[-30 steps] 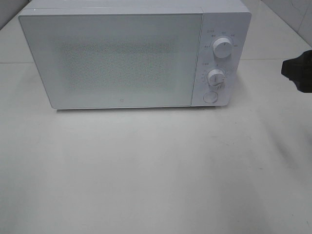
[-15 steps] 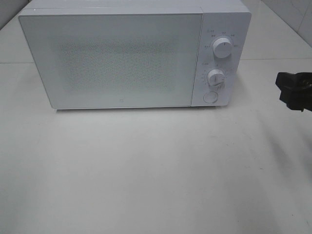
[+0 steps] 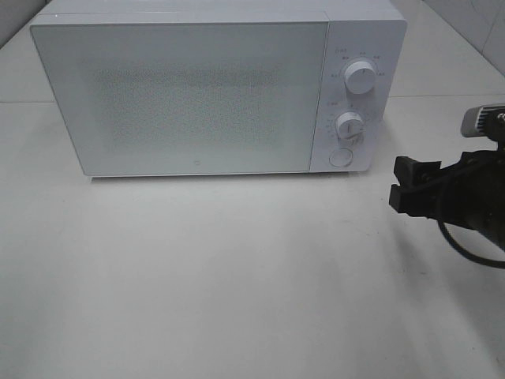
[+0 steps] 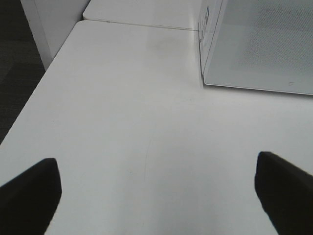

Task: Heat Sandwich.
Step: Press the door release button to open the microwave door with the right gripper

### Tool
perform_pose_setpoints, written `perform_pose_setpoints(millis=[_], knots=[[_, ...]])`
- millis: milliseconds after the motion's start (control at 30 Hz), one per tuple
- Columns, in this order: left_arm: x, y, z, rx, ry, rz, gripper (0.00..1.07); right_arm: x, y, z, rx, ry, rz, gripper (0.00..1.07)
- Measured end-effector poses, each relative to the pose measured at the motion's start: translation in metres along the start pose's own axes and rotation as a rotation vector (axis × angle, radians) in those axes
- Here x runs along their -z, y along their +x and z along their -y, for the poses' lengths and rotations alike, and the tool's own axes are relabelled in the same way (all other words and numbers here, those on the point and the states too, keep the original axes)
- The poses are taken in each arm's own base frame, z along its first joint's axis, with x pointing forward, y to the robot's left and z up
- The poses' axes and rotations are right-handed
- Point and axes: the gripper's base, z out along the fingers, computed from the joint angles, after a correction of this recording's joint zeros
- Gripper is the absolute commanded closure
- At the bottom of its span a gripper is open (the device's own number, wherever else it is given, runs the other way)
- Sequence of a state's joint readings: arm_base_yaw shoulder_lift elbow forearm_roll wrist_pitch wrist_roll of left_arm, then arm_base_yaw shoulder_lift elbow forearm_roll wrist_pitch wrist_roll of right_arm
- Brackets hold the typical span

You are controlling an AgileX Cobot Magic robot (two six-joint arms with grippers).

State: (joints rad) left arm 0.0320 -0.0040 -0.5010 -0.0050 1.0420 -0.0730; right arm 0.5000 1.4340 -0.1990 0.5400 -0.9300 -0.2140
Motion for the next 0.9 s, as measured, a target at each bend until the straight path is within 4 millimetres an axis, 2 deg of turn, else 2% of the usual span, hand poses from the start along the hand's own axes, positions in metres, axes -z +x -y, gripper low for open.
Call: perform_pose_setpoints(millis=[267, 433, 900], knots=[[0.0, 0.0, 0.0, 0.0, 0.0, 0.0, 0.03, -0.007, 0.018, -0.024, 0.01, 0.027, -0.018, 0.32], [0.0, 0.0, 0.0, 0.0, 0.0, 0.0, 0.03, -0.016, 0.018, -0.04, 0.018, 0.005, -0.014, 0.32], [0.0, 0.0, 0.0, 0.0, 0.0, 0.0, 0.03, -0.021, 0.019, -0.045, 0.008, 0.017, -0.022, 0.32]])
